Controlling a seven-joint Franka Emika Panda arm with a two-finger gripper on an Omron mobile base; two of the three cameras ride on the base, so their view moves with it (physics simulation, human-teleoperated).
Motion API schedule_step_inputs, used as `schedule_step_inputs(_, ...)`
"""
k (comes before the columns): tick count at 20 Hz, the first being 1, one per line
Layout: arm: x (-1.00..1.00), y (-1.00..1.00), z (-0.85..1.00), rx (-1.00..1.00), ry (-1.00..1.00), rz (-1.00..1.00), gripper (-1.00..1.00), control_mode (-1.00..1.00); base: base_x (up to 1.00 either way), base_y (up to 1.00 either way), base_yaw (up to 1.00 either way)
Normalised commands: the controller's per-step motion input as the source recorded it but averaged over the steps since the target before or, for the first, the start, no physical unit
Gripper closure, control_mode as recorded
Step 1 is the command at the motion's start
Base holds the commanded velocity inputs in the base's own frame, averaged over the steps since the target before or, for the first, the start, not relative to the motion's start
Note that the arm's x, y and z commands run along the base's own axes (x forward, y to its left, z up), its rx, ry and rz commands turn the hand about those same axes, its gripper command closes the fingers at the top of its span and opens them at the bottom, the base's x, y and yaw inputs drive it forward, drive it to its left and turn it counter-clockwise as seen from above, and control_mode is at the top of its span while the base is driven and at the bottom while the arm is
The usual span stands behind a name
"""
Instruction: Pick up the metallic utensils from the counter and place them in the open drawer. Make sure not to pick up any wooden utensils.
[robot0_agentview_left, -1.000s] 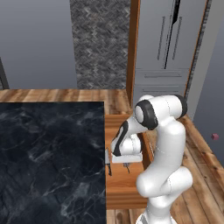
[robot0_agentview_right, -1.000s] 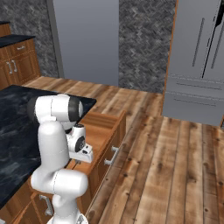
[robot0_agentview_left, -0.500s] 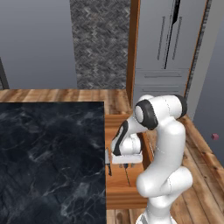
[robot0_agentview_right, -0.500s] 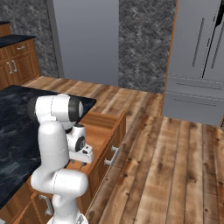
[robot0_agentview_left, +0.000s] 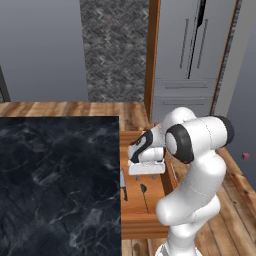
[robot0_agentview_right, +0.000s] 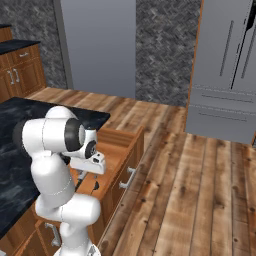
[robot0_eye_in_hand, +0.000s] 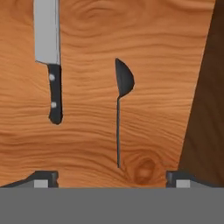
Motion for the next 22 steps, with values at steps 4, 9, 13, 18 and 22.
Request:
schedule_step_inputs(4, 0.0, -0.21, 0.96, 0.0, 0.0, 0.0, -1.0, -1.0, 0.0, 0.0, 0.0)
schedule_step_inputs(9, 0.0, -0.37, 0.99, 0.0, 0.0, 0.0, -1.0, -1.0, 0.0, 0.0, 0.0)
schedule_step_inputs(13, -0.09, -0.3, 1.0, 0.0, 0.0, 0.0, -1.0, -1.0, 0.0, 0.0, 0.0)
schedule_step_inputs(18, -0.53, -0.18, 0.98, 0.01, 0.0, 0.0, -1.0, -1.0, 0.0, 0.0, 0.0)
schedule_step_inputs(22, -0.73, -0.09, 0.84, 0.0, 0.0, 0.0, -1.0, -1.0, 0.0, 0.0, 0.0)
